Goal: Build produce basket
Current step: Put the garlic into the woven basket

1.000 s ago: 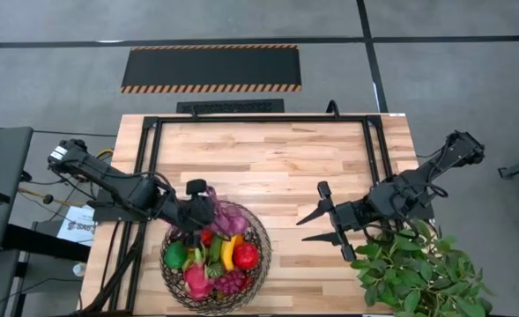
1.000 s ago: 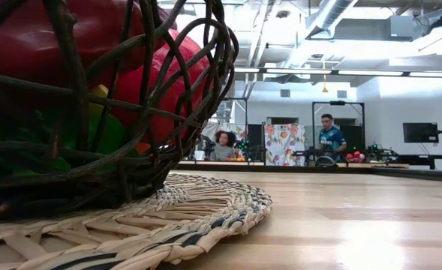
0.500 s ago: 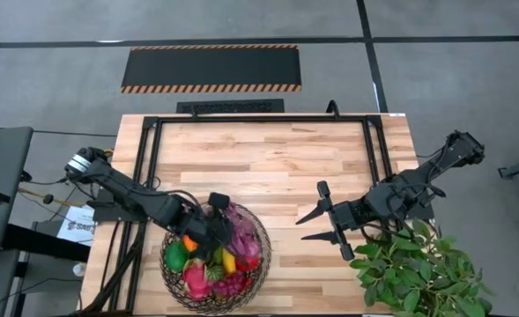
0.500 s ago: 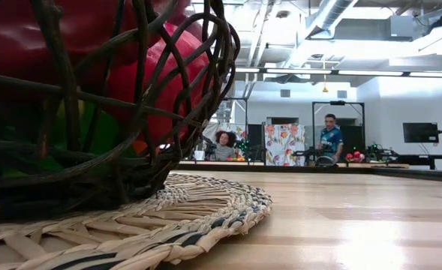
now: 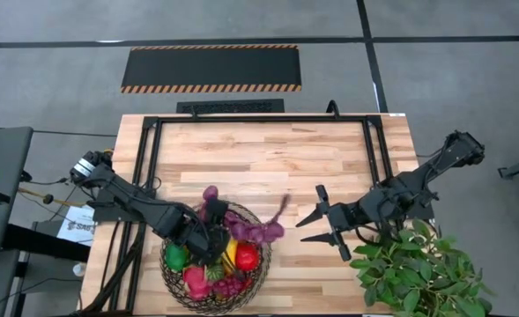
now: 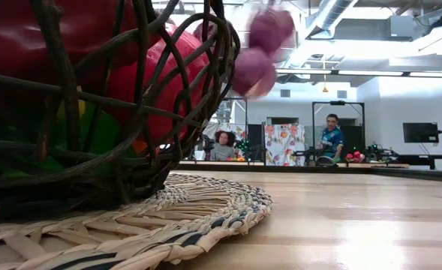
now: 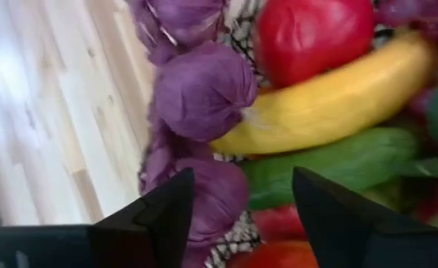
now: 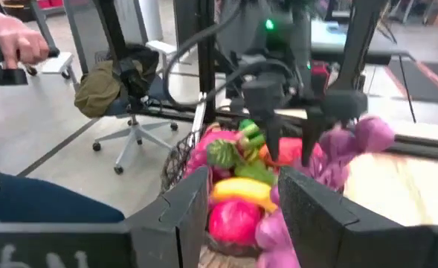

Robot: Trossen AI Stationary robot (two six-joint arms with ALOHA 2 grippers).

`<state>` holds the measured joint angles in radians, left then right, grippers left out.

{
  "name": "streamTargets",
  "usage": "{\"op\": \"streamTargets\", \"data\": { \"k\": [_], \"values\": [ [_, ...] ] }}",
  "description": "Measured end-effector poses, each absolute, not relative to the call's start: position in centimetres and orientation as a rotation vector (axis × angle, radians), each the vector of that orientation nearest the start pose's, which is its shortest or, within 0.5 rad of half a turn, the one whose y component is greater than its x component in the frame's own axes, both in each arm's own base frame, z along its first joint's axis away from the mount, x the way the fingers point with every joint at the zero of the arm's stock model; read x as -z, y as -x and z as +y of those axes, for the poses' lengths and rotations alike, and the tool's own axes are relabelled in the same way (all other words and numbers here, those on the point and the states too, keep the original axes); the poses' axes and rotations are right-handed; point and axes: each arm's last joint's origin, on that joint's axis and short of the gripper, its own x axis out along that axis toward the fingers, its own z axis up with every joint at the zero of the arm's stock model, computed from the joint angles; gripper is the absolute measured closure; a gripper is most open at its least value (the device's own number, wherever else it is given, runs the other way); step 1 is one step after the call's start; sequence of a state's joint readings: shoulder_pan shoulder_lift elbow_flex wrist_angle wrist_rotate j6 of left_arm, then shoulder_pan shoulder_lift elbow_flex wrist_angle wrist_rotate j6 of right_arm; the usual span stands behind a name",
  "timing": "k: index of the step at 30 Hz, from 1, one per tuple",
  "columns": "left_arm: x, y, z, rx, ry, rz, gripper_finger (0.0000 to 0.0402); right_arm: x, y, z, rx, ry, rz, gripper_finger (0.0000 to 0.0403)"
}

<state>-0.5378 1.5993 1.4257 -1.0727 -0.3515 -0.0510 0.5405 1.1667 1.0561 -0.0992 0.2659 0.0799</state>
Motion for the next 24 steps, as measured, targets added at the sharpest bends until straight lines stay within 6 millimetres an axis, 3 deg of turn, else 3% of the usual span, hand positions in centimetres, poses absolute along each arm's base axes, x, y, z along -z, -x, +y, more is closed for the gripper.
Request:
{"op": "streamTargets", "data": {
  "k": [4, 14, 20, 24],
  "values": [
    [-29.3, -26.7, -15.2, 0.123, -0.468, 1.148, 0.0181, -34.3, -23.7, 12.3, -0.141, -0.017, 0.248, 0.0216],
    [-29.3, -26.7, -15.2, 0.072, -0.391, 1.149, 0.0193, -26.3, -29.2, 10.4, 0.027, 0.010, 0.497, 0.0202],
    [-29.2, -26.5, -15.2, 0.086, -0.351, 1.187, 0.0202, -24.3, -31.1, 8.9, 0.105, -0.019, 0.532, 0.0201],
    [-29.2, -26.5, -15.2, 0.081, -0.343, 1.187, 0.0208, -24.5, -32.6, 9.4, -0.006, -0.070, 0.411, 0.0204]
  ]
}}
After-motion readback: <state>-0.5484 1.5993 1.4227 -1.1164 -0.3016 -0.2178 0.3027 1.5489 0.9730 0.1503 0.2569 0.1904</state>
